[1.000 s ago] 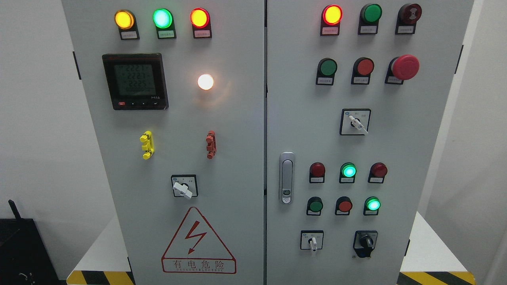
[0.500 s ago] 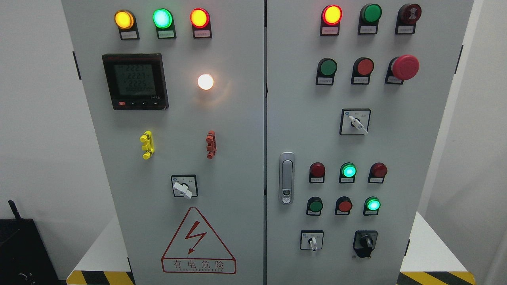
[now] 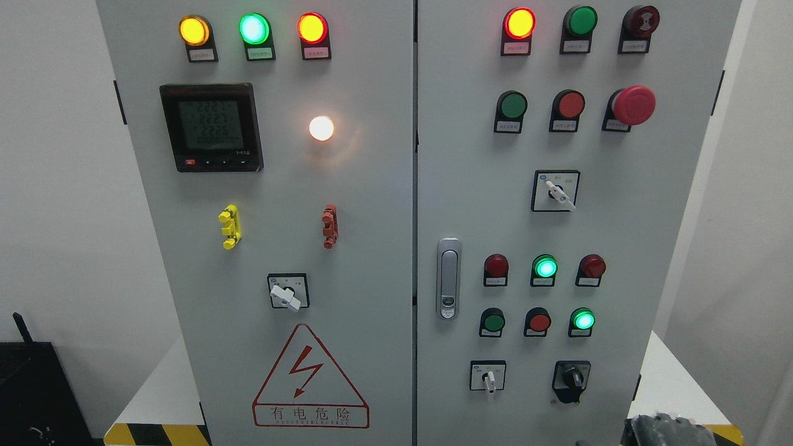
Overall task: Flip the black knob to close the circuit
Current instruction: 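Raise the right hand toward the black rotary knob near the cabinet bottom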
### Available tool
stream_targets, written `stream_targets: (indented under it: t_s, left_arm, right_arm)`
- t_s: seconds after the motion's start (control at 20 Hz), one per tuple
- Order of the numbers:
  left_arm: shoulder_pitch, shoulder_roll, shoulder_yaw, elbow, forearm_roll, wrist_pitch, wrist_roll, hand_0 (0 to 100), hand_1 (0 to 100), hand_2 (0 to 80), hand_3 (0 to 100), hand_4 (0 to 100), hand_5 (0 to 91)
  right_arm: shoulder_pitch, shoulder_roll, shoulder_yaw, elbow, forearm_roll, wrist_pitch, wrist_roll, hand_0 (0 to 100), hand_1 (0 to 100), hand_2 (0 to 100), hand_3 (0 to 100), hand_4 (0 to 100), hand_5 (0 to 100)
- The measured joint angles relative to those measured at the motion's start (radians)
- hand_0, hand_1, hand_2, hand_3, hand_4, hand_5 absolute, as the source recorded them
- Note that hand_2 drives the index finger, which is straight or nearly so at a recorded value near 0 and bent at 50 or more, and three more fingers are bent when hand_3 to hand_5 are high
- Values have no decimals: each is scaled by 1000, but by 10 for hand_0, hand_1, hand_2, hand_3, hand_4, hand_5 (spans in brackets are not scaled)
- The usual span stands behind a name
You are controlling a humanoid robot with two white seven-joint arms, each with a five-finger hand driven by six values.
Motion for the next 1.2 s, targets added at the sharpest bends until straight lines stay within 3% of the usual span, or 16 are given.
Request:
stream_targets:
  t_s: [0.4,1.2]
  left_arm:
    - [0,0,0,0,0,0,0,120,556,0,0,0,0]
    - [1,0,0,0,0,0,0,120,556,0,0,0,0]
  right_arm:
    - [-49,-1,59,16,38,53,3,0,0,936,1000,868,785]
    - [-137,-4,102,169,40,77,-59,0,0,936,1000,869,790]
